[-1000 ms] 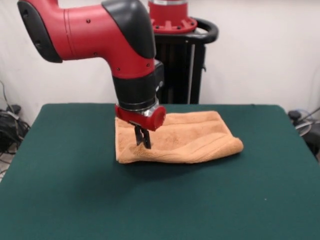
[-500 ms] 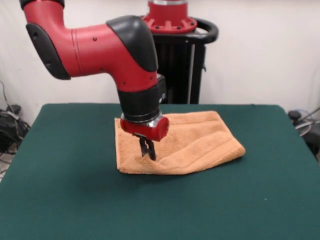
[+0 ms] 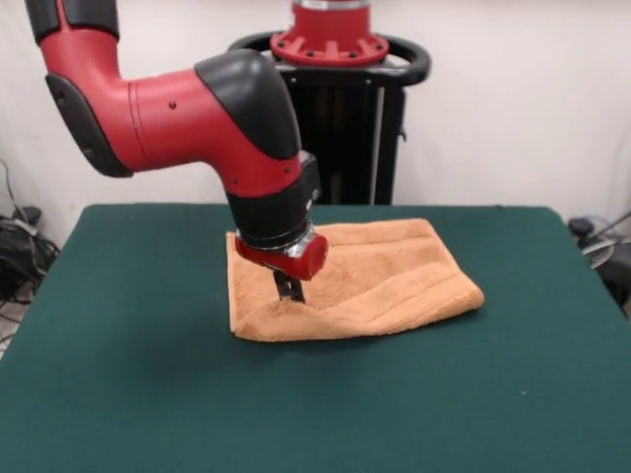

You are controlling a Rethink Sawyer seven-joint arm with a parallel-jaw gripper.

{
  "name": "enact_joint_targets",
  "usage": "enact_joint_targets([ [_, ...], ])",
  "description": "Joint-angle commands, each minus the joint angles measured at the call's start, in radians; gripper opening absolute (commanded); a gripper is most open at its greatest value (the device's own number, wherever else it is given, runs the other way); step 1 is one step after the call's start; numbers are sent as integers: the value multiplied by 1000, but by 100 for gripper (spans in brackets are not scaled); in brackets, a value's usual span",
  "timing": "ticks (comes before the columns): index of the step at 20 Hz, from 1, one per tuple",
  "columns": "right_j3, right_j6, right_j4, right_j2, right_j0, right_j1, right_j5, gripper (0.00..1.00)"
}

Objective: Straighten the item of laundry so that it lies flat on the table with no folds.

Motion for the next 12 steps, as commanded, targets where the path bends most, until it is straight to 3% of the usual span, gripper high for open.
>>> enact_joint_targets([
  [1,-174,-458,133,89,22,17,505,0],
  [8,-383,-531,208,77,93,41,894,0],
  [12,-428,-557,224,79,101,57,919,0],
])
